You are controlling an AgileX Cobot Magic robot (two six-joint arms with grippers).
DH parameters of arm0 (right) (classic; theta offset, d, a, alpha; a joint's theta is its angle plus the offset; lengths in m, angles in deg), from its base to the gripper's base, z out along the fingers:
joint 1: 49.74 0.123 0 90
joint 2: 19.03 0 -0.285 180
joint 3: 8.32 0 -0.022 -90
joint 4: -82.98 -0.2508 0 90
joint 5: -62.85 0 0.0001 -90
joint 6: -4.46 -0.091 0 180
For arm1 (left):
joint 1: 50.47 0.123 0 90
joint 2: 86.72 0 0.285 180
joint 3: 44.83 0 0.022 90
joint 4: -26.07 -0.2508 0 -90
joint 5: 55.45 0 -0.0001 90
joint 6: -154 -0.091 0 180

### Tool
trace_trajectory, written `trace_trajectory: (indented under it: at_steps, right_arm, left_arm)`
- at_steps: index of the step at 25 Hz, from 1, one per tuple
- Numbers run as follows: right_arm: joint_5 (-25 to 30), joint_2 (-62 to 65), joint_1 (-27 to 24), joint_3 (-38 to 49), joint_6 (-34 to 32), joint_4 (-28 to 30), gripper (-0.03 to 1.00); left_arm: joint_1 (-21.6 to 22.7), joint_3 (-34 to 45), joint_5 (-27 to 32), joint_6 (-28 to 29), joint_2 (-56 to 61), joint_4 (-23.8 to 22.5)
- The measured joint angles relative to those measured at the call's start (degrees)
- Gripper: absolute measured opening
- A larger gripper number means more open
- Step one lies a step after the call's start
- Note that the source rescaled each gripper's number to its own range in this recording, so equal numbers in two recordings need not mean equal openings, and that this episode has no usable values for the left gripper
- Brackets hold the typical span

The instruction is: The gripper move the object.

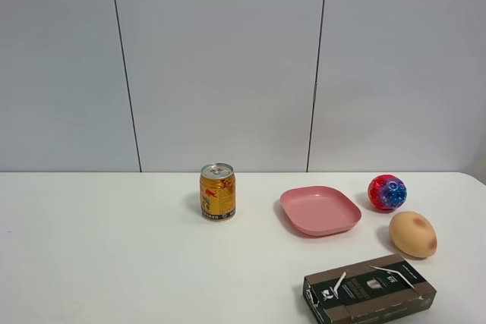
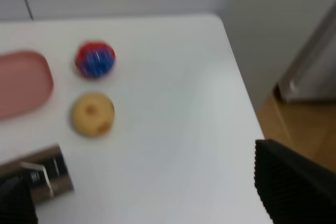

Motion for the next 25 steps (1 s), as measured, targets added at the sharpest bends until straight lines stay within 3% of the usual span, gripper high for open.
trace_trajectory:
  at_steps: [4,12,25]
  right_arm:
    - [3.84,9.39,-3.33,6.32,-0.41,-4.41,0.56]
    - [4.02,21.87,-5.21,18.08,-0.41,-7.35,0.60]
    - [-2.98,23.40,-5.21,22.57,-0.84,-8.66,0.60]
  left_arm:
    - [0.00,0.00,0.00,0.00,0.00,0.00]
    - [0.00,0.00,0.00,0.00,0.00,0.00]
    - [0.00,0.00,0.00,0.00,0.00,0.00]
